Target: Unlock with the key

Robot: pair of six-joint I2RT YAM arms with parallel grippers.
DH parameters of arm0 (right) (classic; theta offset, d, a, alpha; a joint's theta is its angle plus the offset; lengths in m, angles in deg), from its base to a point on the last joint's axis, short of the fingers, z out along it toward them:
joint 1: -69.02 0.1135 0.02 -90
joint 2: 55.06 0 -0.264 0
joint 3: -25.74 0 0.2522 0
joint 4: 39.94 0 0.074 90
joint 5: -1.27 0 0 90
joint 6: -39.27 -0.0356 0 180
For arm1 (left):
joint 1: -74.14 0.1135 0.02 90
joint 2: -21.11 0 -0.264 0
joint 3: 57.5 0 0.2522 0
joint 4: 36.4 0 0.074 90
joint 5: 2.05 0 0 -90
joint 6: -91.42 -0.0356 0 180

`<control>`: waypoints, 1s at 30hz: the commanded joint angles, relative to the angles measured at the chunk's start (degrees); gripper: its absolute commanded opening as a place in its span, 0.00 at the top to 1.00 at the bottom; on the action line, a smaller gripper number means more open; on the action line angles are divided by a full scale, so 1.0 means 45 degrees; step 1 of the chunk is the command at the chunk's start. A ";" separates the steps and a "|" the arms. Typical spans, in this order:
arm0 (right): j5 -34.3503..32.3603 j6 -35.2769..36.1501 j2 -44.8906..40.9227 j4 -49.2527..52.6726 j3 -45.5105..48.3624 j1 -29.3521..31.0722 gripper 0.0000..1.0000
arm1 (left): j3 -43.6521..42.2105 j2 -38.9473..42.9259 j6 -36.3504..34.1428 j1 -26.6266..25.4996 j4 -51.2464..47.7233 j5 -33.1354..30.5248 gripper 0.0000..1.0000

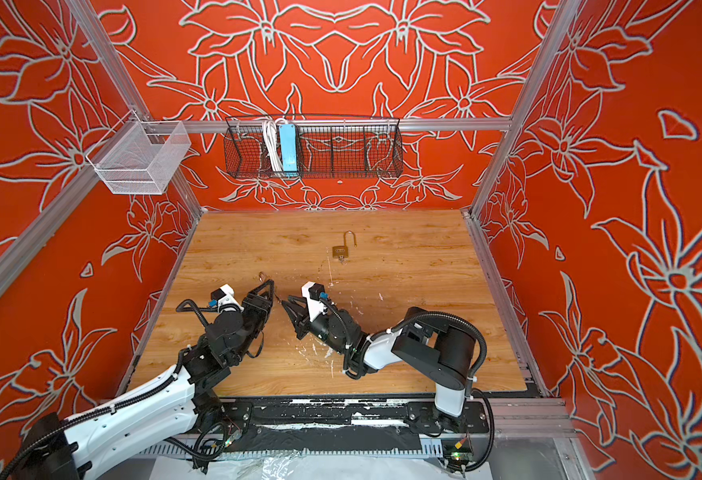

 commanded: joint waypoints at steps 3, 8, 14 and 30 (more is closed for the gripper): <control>-0.0176 0.0054 -0.0419 -0.0465 0.0228 0.0135 0.75 | 0.0025 0.0058 -0.0122 -0.0048 0.0855 -0.0382 1.00; 0.0335 -0.0196 -0.0070 -0.0269 -0.0293 0.0172 0.75 | 0.0006 0.0078 -0.0105 -0.0048 0.0858 -0.0374 1.00; 0.0164 -0.0221 0.0331 -0.0445 -0.0518 0.0252 0.75 | -0.0002 0.0105 -0.0086 -0.0048 0.0820 -0.0382 1.00; 0.0114 -0.0416 0.0595 0.0092 -0.0857 0.0248 0.77 | 0.0006 0.0136 -0.0027 -0.0053 0.0799 -0.0429 1.00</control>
